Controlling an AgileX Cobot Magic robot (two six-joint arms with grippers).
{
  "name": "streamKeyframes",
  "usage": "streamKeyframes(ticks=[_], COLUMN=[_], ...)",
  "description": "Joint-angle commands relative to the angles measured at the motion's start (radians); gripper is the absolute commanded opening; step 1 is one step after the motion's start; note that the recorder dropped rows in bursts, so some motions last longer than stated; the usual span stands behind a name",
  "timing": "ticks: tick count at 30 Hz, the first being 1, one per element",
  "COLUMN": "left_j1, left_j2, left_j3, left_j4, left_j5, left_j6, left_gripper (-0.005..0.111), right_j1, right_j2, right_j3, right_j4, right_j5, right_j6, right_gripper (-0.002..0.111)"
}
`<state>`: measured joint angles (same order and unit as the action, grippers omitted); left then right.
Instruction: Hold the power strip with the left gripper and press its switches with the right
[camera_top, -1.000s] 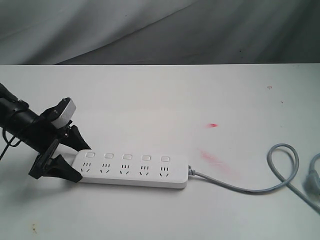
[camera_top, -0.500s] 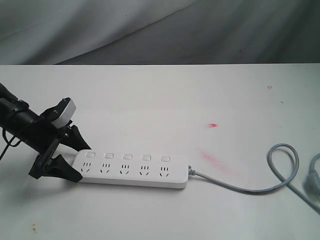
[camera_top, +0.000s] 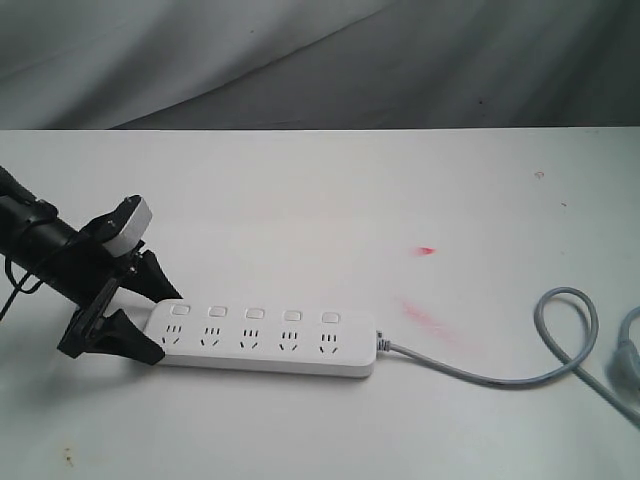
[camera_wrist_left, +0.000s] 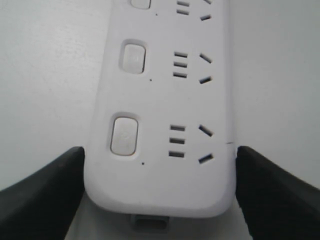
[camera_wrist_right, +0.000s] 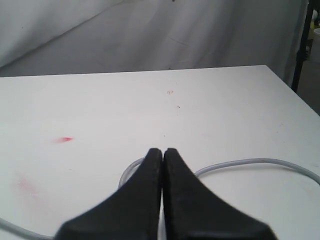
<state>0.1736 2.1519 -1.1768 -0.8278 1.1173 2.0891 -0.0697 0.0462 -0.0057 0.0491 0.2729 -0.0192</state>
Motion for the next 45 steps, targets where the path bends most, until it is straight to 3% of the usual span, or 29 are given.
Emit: streamKeyframes(ticks=[1, 45], left_j1=[-0.003, -0.003], left_j2=[-0.001, -0.001], left_j3=[-0.002, -0.002], left_j4=[0.016, 0.016], left_j5=[-0.019, -0.019], left_j6=[0.004, 0.004], left_gripper=[0.041, 0.041], right_j1=[-0.004, -0.002], right_j2=[-0.046, -0.046], right_j3=[0.006, 0.006], right_j4=[-0.028, -0.028], right_j5=[0.059, 0.068], right_j6=[-0.002, 0.003], right_gripper=[0.000, 0.000])
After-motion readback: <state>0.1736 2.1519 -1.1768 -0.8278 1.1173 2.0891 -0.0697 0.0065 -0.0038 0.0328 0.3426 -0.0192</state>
